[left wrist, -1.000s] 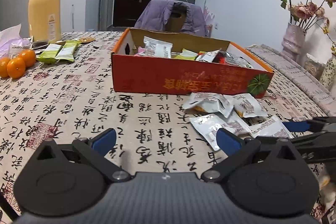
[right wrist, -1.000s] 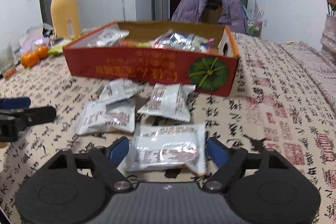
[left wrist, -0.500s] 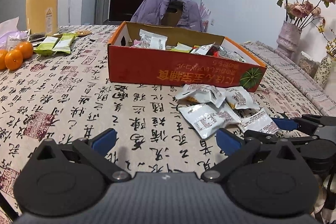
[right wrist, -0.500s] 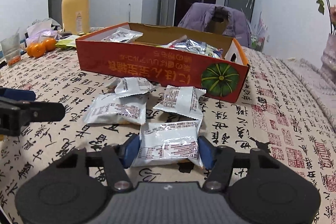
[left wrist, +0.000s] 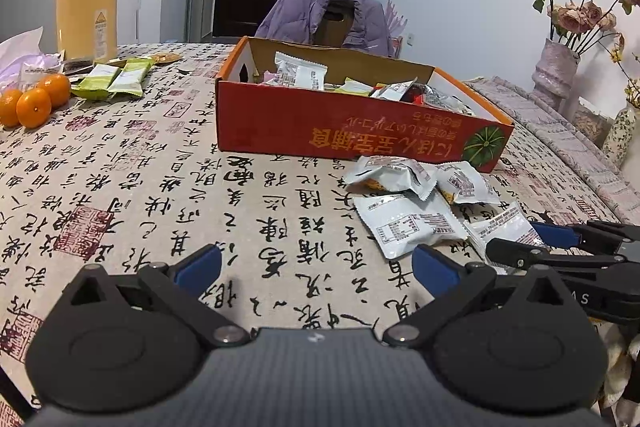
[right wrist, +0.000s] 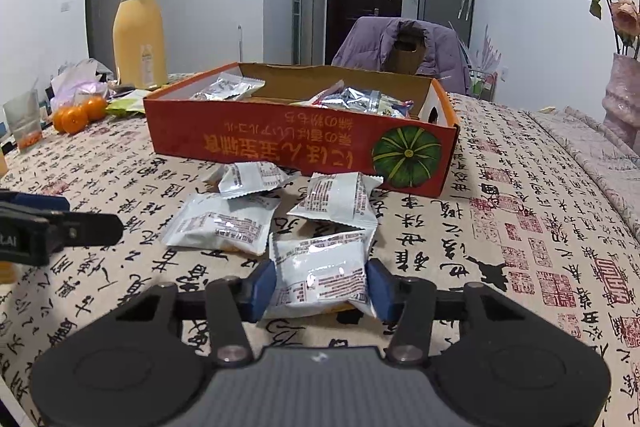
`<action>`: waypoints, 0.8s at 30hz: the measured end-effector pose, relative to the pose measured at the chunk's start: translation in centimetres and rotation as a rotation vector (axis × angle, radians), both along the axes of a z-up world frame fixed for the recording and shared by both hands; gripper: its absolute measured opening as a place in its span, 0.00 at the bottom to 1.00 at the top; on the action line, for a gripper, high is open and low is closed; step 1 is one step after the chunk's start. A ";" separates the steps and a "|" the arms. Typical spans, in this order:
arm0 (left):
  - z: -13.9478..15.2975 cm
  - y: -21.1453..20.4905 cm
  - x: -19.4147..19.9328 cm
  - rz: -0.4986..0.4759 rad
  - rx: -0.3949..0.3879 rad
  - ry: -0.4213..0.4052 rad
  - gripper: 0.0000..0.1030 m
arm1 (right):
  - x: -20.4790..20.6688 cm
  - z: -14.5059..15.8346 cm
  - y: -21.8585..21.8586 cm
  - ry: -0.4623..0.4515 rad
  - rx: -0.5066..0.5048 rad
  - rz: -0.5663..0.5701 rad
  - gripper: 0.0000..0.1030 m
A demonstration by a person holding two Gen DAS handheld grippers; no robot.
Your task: Organize snacks
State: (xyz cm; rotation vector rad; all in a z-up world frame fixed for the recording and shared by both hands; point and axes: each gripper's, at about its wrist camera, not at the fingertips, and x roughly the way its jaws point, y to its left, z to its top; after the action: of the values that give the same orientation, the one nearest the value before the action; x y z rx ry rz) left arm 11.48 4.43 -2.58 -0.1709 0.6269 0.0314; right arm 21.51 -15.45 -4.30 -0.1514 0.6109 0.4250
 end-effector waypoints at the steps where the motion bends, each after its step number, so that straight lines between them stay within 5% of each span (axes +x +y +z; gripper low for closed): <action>1: 0.0 -0.1 0.0 -0.001 0.001 0.000 1.00 | -0.1 0.1 -0.1 -0.004 0.002 -0.001 0.45; 2: 0.0 -0.1 0.0 -0.001 0.002 0.000 1.00 | -0.1 0.2 -0.2 -0.009 0.004 -0.004 0.31; 3: -0.1 -0.2 0.0 -0.002 0.002 0.002 1.00 | 0.0 0.2 -0.3 -0.002 0.007 -0.003 0.28; 10: -0.2 -0.4 0.0 -0.003 0.004 0.004 1.00 | 0.3 0.2 -0.9 0.018 0.033 -0.015 0.25; 11: -0.2 -0.3 0.0 -0.003 0.004 0.004 1.00 | 0.4 0.2 -1.1 0.031 0.045 -0.015 0.28; 14: -0.2 -0.4 -0.1 -0.003 0.004 0.002 1.00 | 0.7 0.4 -1.4 0.067 0.085 -0.015 0.58; 16: -0.2 -0.4 -0.1 -0.005 0.003 0.000 1.00 | 0.9 0.4 -1.3 0.073 0.084 -0.013 0.58; 17: -0.2 -0.5 -0.2 -0.006 0.004 -0.001 1.00 | 1.1 0.4 -1.2 0.078 0.079 -0.022 0.57; 20: -0.1 -0.4 -0.3 -0.007 0.005 -0.003 1.00 | 1.9 0.3 -1.5 0.112 0.078 -0.059 0.32; 24: -0.1 -0.3 -0.5 -0.006 -0.002 -0.004 1.00 | 1.1 0.5 -2.3 0.129 0.079 -0.067 0.26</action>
State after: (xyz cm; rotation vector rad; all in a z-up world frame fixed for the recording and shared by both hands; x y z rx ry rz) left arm 10.99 4.16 -2.70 -0.1709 0.6230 0.0245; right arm 22.58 -17.73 -3.79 -0.0284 0.7233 0.3957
